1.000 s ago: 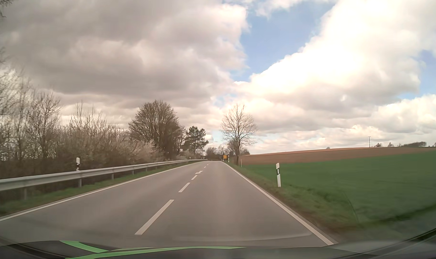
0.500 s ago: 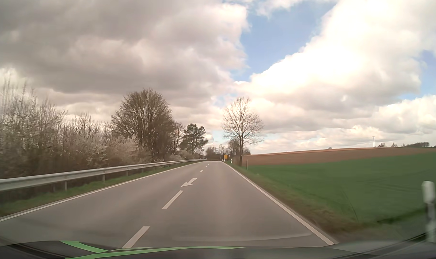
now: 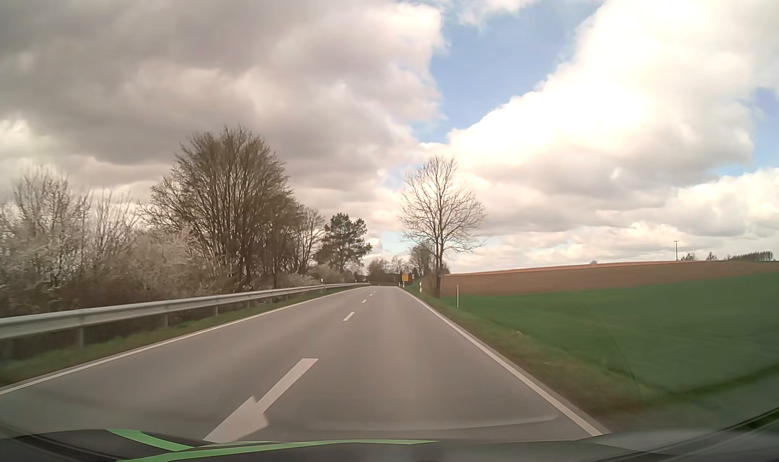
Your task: Follow the waypoints while adhering to traffic rules and regulations
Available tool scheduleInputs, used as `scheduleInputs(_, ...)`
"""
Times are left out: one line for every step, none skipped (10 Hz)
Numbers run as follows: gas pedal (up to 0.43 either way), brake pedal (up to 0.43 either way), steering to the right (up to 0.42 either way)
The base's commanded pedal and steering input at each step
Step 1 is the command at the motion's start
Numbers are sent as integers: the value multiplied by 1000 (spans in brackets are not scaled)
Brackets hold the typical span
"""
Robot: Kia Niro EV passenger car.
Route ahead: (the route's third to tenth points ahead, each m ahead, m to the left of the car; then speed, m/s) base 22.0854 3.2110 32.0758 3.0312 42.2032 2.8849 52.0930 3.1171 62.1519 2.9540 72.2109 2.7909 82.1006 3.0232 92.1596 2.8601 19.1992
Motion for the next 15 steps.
scheduleInputs(197,0,0)
scheduleInputs(189,0,1)
scheduleInputs(189,0,1)
scheduleInputs(189,0,2)
scheduleInputs(189,0,1)
scheduleInputs(189,0,1)
scheduleInputs(189,0,1)
scheduleInputs(189,0,1)
scheduleInputs(189,0,1)
scheduleInputs(189,0,1)
scheduleInputs(189,0,1)
scheduleInputs(189,0,1)
scheduleInputs(189,0,1)
scheduleInputs(189,0,1)
scheduleInputs(189,0,1)
